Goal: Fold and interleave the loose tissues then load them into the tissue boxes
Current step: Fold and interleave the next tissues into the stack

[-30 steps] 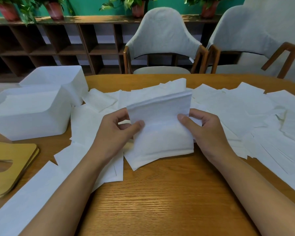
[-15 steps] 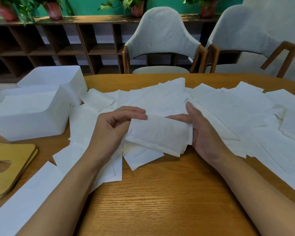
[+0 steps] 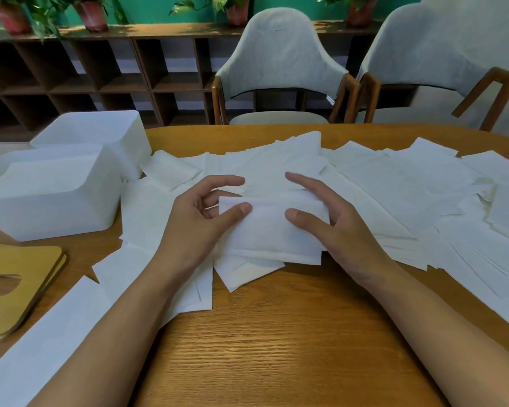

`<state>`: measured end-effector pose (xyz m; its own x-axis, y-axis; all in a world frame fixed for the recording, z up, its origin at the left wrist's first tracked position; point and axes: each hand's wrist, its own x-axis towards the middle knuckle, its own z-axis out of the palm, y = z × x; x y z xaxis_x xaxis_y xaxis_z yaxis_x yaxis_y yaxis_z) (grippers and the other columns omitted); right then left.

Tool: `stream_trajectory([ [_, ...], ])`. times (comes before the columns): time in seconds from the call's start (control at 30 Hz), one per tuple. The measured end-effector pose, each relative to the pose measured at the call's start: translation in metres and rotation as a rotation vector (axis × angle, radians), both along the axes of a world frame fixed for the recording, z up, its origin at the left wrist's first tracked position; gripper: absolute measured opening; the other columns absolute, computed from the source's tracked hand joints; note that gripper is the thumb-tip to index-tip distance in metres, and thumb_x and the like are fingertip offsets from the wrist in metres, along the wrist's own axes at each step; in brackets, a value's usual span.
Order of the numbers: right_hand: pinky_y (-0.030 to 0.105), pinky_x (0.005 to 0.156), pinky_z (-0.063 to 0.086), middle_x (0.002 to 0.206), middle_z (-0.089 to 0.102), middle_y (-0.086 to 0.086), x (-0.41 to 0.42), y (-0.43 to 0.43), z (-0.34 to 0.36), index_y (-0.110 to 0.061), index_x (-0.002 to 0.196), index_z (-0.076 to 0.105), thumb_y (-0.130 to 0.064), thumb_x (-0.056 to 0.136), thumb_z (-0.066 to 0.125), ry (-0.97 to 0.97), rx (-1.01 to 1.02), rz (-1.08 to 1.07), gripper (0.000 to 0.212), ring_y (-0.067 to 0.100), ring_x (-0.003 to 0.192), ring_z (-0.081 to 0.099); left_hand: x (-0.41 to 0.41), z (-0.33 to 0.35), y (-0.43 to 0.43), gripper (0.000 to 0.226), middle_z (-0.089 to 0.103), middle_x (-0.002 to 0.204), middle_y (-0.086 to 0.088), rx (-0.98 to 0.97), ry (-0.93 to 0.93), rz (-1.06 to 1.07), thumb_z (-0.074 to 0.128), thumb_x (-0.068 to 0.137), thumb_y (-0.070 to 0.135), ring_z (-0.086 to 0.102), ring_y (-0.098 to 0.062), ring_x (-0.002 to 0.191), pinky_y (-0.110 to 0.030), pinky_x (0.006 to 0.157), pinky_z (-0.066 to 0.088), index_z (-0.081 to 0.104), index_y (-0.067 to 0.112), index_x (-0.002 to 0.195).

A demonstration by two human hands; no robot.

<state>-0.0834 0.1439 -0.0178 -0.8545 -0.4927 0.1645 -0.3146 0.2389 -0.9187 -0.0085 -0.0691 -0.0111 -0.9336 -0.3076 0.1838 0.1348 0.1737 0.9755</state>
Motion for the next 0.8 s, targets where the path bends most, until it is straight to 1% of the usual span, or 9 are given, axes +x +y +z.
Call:
stream_trajectory([
  [0.07,0.011,0.103,0.040,0.140,0.031,-0.049,-0.0002,-0.0023,-0.0023,-0.061,0.143,0.036,-0.062,0.079,0.066,-0.009,-0.019,0.031,0.070,-0.020,0.131,0.032,-0.0011,-0.0006,-0.0022,0.033,0.079,0.100,-0.003,0.018,0.002,0.025,0.079,0.090,0.012,0.077,-0.017,0.089,-0.030,0.077,0.064,0.072,0.019,0.121],
  [0.13,-0.007,0.089,0.030,0.136,0.021,-0.056,0.0014,-0.0051,-0.0031,-0.059,0.148,0.025,-0.058,0.078,0.067,-0.004,-0.047,0.047,0.081,-0.036,0.121,0.023,-0.0010,-0.0011,-0.0015,0.030,0.079,0.100,-0.004,0.017,-0.004,0.040,0.079,0.090,0.015,0.077,-0.022,0.092,-0.035,0.079,0.064,0.073,0.021,0.119],
  [0.2,-0.012,0.084,0.026,0.134,0.016,-0.058,0.0016,-0.0063,-0.0048,-0.057,0.150,0.020,-0.056,0.078,0.069,0.008,-0.048,0.046,0.087,-0.040,0.116,0.019,-0.0008,-0.0019,0.0003,0.029,0.079,0.100,-0.004,0.020,-0.014,0.041,0.079,0.090,0.016,0.077,-0.023,0.091,-0.038,0.079,0.064,0.073,0.022,0.118],
  [0.3,-0.011,0.086,0.026,0.135,0.015,-0.057,0.0016,-0.0066,-0.0061,-0.054,0.152,0.017,-0.054,0.082,0.074,0.041,-0.039,0.025,0.090,-0.039,0.118,0.019,-0.0014,-0.0048,0.0011,0.027,0.079,0.102,-0.002,-0.013,-0.017,0.037,0.079,0.091,0.017,0.077,-0.021,0.091,-0.040,0.079,0.065,0.074,0.022,0.116],
  [0.4,-0.011,0.085,0.026,0.136,0.017,-0.053,0.0012,-0.0056,-0.0068,-0.051,0.152,0.019,-0.037,0.091,0.071,0.043,-0.048,0.008,0.081,-0.040,0.116,0.021,-0.0020,-0.0062,0.0027,0.024,0.078,0.099,0.003,-0.027,-0.021,0.034,0.079,0.091,0.013,0.076,-0.011,0.083,-0.024,0.067,0.060,0.074,0.018,0.114],
  [0.47,-0.010,0.092,0.025,0.138,0.017,-0.053,0.0002,-0.0056,-0.0077,-0.055,0.150,0.020,-0.031,0.094,0.069,0.055,-0.039,0.002,0.078,-0.035,0.122,0.019,-0.0016,-0.0056,0.0035,0.024,0.078,0.098,0.004,-0.030,-0.014,0.033,0.079,0.091,0.013,0.076,-0.010,0.083,-0.020,0.066,0.058,0.073,0.017,0.113],
  [0.53,-0.003,0.100,0.027,0.138,0.019,-0.054,-0.0012,-0.0056,-0.0088,-0.056,0.149,0.022,-0.028,0.095,0.068,0.054,-0.041,0.005,0.076,-0.030,0.128,0.022,-0.0021,-0.0059,0.0026,0.024,0.078,0.098,0.005,-0.032,-0.004,0.042,0.079,0.091,0.013,0.076,-0.010,0.084,-0.020,0.066,0.058,0.073,0.017,0.113],
  [0.67,-0.007,0.091,0.031,0.134,0.021,-0.056,-0.0006,-0.0051,-0.0077,-0.052,0.149,0.025,-0.026,0.096,0.067,0.049,-0.049,0.020,0.073,-0.035,0.120,0.025,-0.0026,-0.0058,0.0029,0.020,0.076,0.100,0.011,-0.079,0.000,0.063,0.078,0.092,0.016,0.068,0.000,0.071,-0.013,0.060,0.050,0.075,0.020,0.111],
  [0.8,0.006,0.099,0.040,0.137,0.027,-0.054,0.0006,-0.0056,-0.0073,-0.055,0.147,0.029,-0.028,0.096,0.067,0.068,-0.044,0.036,0.069,-0.026,0.127,0.032,-0.0022,-0.0056,0.0036,0.018,0.075,0.101,0.012,-0.100,0.004,0.092,0.077,0.093,0.017,0.064,0.002,0.069,-0.009,0.058,0.045,0.075,0.020,0.111],
])
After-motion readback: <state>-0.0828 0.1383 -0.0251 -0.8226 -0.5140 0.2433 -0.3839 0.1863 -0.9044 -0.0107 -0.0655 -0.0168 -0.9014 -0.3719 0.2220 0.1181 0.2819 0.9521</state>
